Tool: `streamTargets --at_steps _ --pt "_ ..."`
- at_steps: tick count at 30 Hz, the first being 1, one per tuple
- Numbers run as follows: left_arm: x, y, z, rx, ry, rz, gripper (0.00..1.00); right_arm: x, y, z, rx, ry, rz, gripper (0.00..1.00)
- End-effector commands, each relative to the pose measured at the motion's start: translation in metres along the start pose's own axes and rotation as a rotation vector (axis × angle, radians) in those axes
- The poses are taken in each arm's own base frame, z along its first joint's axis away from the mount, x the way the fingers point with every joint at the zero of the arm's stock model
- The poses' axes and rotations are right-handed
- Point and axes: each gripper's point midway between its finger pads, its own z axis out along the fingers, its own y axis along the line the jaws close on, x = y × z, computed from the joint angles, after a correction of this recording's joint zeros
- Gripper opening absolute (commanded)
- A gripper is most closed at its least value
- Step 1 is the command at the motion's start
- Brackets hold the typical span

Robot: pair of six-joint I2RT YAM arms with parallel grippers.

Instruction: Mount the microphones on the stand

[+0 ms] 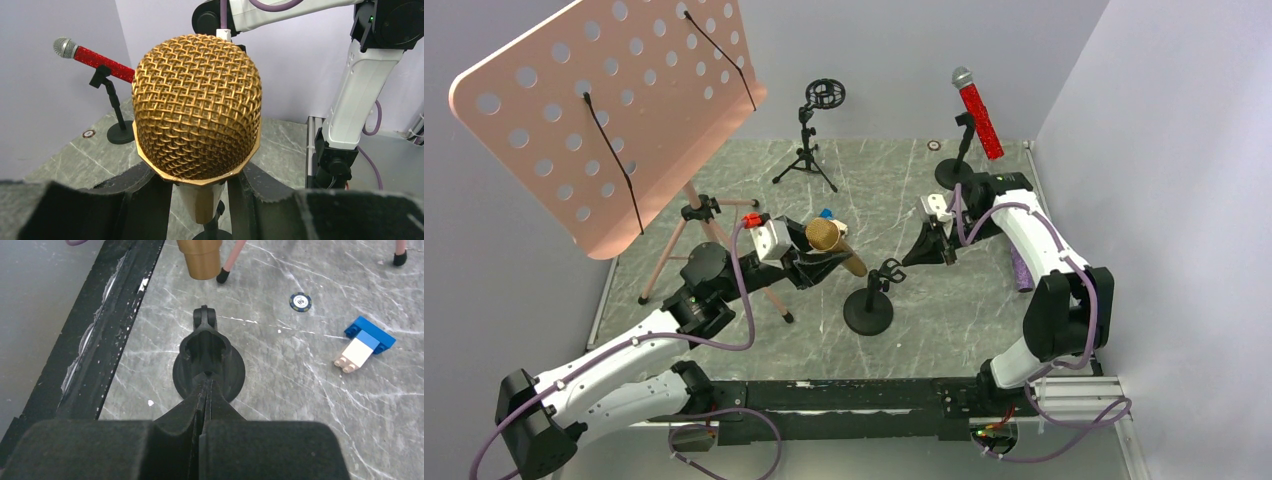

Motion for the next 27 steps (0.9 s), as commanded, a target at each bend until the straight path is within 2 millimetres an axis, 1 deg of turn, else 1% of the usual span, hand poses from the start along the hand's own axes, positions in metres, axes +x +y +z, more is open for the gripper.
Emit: streamTargets --at_steps 1,10,14,17,20,27 --pt "-0.022 0.000 0.003 0.005 -0.064 0.033 0.00 -0.013 0.008 0.006 -0.016 -0.051 -0.063 0.00" --pt "-0.031 -0.005 0.012 0.048 -0.101 0.033 0.00 -0.006 0.008 0.018 -0.064 -0.042 -0.030 0.01" --pt "-0.031 -0.005 0.019 0.062 -0.109 0.027 0.00 -0.003 0.007 0.020 -0.069 -0.033 -0.020 0.10" --pt "-0.033 -0.005 0.022 0.069 -0.119 0.025 0.00 -0.001 0.007 0.020 -0.065 -0.030 -0.019 0.19" --pt "-0.035 -0.006 0.026 0.080 -0.131 0.019 0.00 0.000 0.007 0.020 -0.058 -0.026 -0.016 0.26" --pt "-0.032 -0.011 0.039 0.133 -0.168 -0.032 0.00 0.002 0.006 0.021 -0.057 -0.024 -0.008 0.33"
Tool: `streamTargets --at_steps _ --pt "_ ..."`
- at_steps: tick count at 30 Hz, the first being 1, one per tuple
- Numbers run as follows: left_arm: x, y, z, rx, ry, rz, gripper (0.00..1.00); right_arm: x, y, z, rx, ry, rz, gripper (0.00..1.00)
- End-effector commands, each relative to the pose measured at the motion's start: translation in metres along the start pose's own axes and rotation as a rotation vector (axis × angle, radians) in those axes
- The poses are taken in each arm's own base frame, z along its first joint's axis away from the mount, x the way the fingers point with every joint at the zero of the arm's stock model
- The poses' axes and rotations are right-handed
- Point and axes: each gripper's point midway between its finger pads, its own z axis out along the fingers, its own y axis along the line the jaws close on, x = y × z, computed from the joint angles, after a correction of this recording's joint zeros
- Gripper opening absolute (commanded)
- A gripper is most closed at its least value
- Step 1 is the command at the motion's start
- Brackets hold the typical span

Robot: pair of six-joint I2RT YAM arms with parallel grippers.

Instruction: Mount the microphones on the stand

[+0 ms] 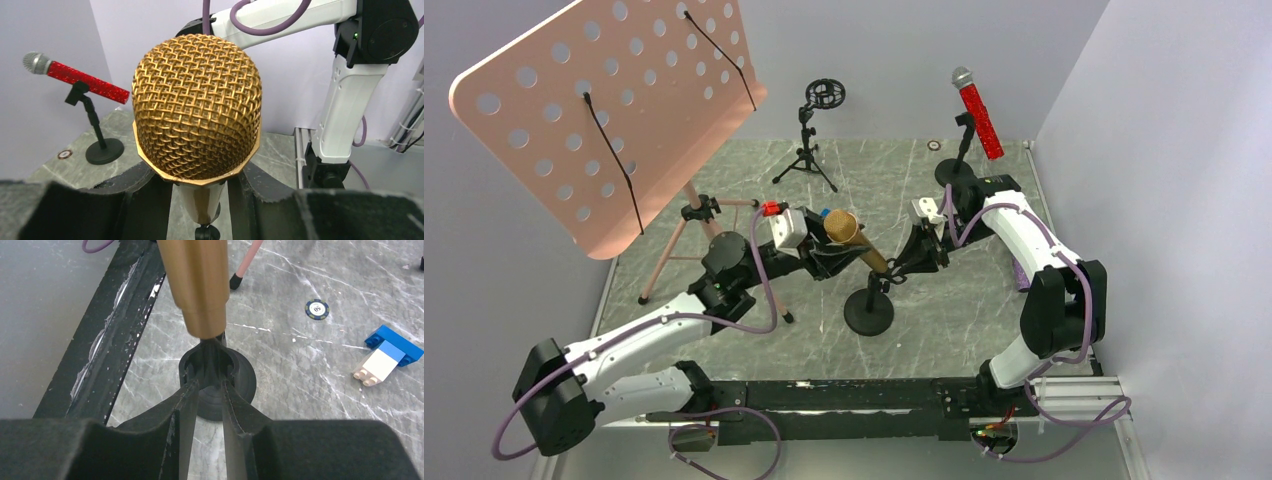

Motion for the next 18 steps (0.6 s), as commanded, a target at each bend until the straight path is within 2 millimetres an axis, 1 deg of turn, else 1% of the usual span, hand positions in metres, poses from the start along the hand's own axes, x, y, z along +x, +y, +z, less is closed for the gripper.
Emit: streamTargets --at_steps 1,7,18 --pt "-0.034 -0.009 0.014 0.070 -0.127 -0.010 0.00 -0.001 -0.002 0.002 0.005 -0.008 -0.038 0.34" --pt "-0.022 -0.008 0.022 0.086 -0.119 -0.048 0.00 0.000 -0.001 0.003 0.003 -0.008 -0.031 0.38" --pt "-0.001 -0.005 0.030 0.091 -0.081 -0.088 0.00 0.000 0.001 0.002 0.001 -0.009 -0.032 0.40"
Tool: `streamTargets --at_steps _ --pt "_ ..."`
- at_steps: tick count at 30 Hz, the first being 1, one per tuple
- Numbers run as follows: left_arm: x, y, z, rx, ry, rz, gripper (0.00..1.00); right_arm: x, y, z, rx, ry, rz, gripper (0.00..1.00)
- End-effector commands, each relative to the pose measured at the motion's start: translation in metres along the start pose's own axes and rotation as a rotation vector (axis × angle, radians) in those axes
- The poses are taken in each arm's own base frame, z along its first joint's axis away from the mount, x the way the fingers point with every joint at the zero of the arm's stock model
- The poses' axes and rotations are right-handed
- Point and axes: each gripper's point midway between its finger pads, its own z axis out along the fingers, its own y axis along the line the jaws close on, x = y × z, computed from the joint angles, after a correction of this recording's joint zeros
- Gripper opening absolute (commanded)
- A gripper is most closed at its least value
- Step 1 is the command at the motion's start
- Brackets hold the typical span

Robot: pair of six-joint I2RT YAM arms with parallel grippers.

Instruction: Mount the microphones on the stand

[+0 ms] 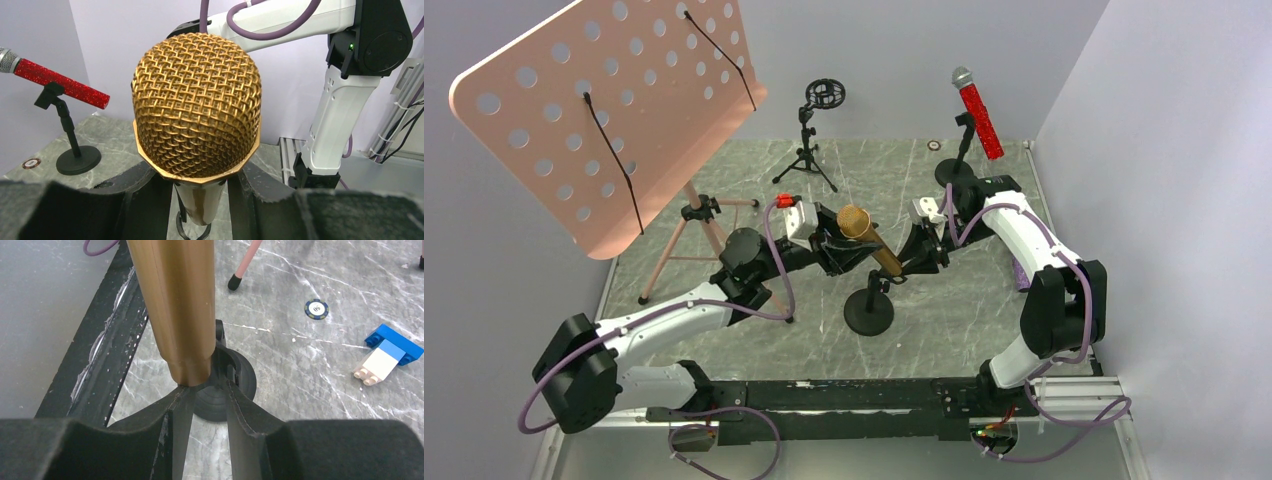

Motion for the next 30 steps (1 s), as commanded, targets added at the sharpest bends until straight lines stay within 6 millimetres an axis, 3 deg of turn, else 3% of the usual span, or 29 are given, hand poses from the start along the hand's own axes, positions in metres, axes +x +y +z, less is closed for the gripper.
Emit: streamTargets --at_steps 1,8,20,30 --pt "-0.014 -0.005 0.008 0.038 -0.028 0.004 0.00 -0.001 0.002 0.003 -0.003 0.000 -0.038 0.40" --pt "0.000 0.003 0.003 -0.006 0.034 0.032 0.00 0.001 0.001 0.003 -0.002 0.001 -0.030 0.42" --pt "-0.029 0.007 0.003 -0.010 -0.054 0.030 0.00 0.001 0.002 0.003 -0.006 -0.001 -0.026 0.42" --pt "-0.010 0.004 0.007 0.033 -0.014 -0.021 0.00 0.001 0.002 0.003 -0.007 -0.001 -0.023 0.42"
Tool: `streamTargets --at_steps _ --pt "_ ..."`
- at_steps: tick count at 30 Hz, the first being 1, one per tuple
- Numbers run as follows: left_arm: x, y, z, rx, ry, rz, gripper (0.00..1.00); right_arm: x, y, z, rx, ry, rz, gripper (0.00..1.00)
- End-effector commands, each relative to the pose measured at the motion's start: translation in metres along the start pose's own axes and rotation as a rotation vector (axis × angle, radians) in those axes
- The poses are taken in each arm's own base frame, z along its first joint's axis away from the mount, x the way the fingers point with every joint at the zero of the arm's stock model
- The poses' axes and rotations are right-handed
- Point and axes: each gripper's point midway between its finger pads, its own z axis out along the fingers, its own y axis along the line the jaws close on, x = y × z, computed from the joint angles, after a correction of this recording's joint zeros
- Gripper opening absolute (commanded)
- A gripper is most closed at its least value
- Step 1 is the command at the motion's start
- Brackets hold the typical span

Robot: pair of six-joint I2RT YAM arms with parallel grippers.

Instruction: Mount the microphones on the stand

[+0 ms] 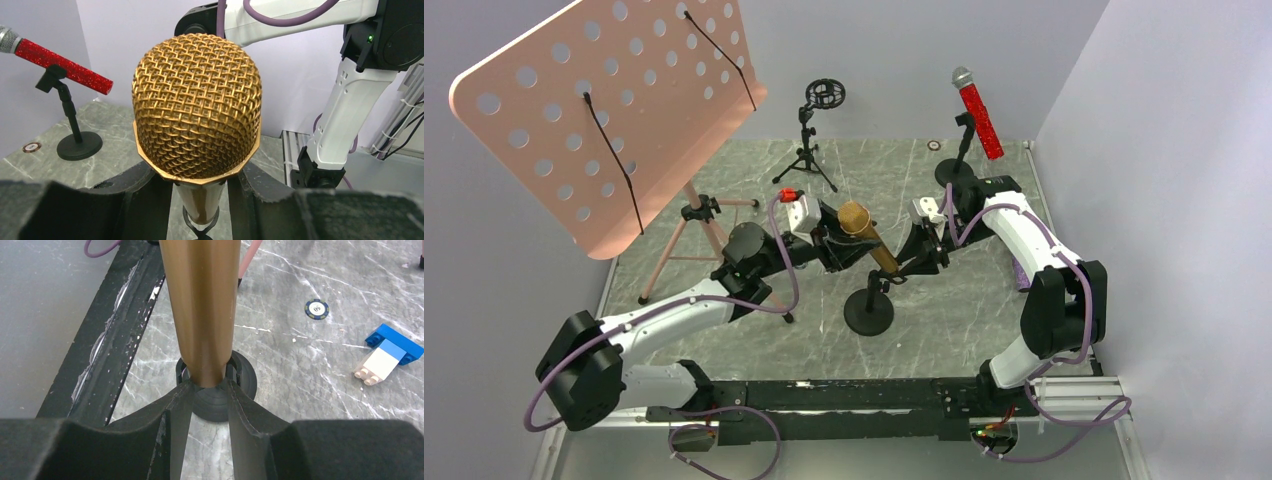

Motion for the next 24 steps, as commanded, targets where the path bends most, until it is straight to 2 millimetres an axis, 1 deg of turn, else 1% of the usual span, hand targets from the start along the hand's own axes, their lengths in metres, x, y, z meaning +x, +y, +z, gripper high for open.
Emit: streamTargets --at_steps 1,6,13,24 --pt "-0.017 -0.009 0.008 0.065 -0.040 -0.001 0.00 0.001 0.001 0.003 -0.009 0.002 -0.030 0.42" --pt "0.000 -0.008 0.011 0.082 0.009 -0.005 0.00 0.002 0.001 0.003 -0.010 0.005 -0.022 0.43" --pt "0.028 -0.002 0.010 0.080 0.083 -0.011 0.00 0.008 0.000 0.003 -0.001 0.026 -0.004 0.45" --pt "0.055 -0.002 0.007 0.098 0.137 -0.054 0.00 0.022 0.005 0.002 -0.010 0.075 0.024 0.45"
